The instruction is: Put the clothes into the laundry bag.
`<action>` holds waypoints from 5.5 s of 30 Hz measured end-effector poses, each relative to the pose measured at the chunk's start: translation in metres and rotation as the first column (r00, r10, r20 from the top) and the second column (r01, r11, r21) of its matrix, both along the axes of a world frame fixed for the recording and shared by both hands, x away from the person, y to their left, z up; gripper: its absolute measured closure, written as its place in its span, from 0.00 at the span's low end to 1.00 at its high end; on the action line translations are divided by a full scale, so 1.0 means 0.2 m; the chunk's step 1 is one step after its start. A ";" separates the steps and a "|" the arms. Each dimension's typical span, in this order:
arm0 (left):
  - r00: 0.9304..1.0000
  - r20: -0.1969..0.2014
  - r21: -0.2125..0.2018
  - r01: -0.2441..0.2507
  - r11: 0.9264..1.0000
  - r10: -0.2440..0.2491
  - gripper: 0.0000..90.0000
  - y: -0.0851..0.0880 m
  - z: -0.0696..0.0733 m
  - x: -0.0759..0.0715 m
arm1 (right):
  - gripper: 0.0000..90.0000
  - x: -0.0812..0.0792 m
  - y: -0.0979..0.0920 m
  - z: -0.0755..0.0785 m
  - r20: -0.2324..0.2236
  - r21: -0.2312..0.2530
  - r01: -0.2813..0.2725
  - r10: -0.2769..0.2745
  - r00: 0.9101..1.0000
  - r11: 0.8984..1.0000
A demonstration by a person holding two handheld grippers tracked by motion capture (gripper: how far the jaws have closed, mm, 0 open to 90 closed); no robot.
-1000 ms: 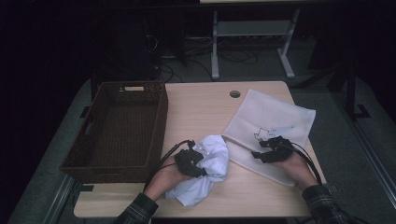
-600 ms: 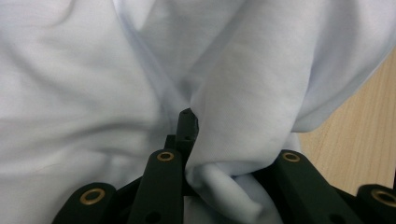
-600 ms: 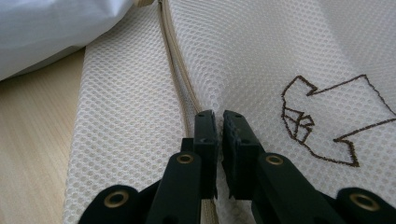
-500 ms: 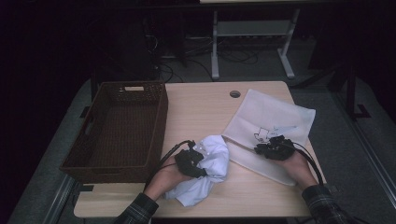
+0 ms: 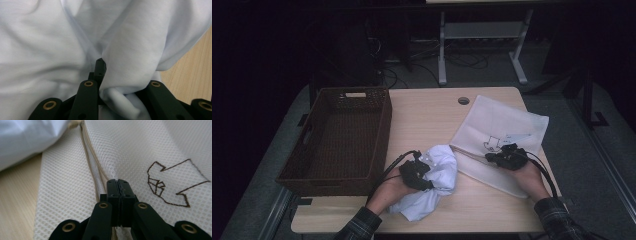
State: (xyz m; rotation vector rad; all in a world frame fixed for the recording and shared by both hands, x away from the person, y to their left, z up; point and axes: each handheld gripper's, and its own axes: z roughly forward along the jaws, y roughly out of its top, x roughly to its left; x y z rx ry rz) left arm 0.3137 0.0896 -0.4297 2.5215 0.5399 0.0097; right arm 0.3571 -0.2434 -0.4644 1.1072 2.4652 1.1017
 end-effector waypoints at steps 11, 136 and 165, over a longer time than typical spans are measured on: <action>1.000 0.000 0.003 0.003 1.000 -0.003 0.81 0.00 0.00 0.00 | 0.99 0.05 -0.03 0.13 0.062 0.081 0.034 -0.039 0.997 0.996; 0.986 0.127 -0.115 -0.091 0.989 0.106 0.33 -0.25 0.04 0.24 | 0.99 0.01 0.38 0.37 0.079 0.204 -0.019 0.003 0.997 0.979; 0.978 0.201 0.017 -0.063 0.998 0.059 0.63 -0.18 -0.09 0.14 | 0.94 0.04 0.43 0.34 0.075 0.184 -0.035 0.022 0.997 0.982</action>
